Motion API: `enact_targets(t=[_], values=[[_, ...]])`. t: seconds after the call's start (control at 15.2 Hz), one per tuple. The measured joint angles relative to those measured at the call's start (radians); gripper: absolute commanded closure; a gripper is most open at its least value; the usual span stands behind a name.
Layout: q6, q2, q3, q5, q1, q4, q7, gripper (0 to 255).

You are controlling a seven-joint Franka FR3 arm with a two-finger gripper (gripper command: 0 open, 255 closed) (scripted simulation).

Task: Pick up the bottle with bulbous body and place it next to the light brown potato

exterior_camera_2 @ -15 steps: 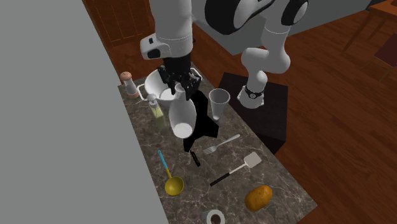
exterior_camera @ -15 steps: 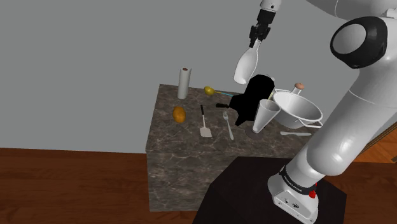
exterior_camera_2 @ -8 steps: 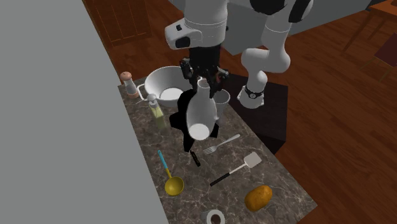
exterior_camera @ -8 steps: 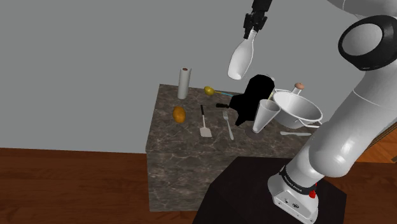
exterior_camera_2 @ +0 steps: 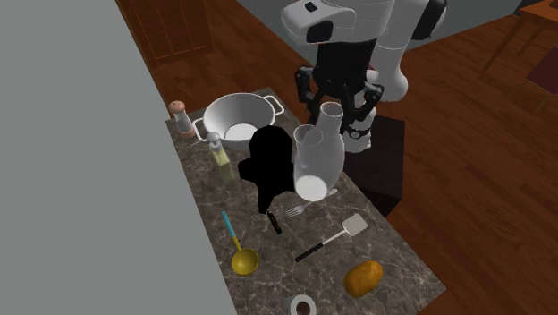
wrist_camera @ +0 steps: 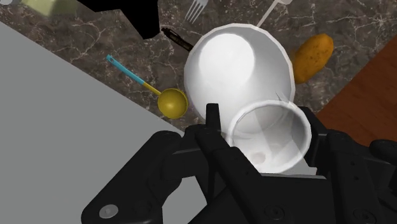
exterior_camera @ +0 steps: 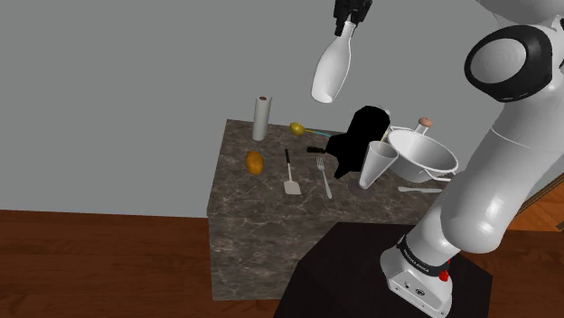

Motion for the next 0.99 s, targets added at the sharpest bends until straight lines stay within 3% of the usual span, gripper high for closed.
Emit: enact_targets(t=[0.07,0.2,0.99], values=[[-0.027,0.022,0.006,0.007,0.006,0.048,0.017,255],[-0.033,0.011,0.013,0.003,0.018,0.044,0.034,255],[0.175,-0.125,0.034,-0.046,0.052,-0.293,0.067,255]])
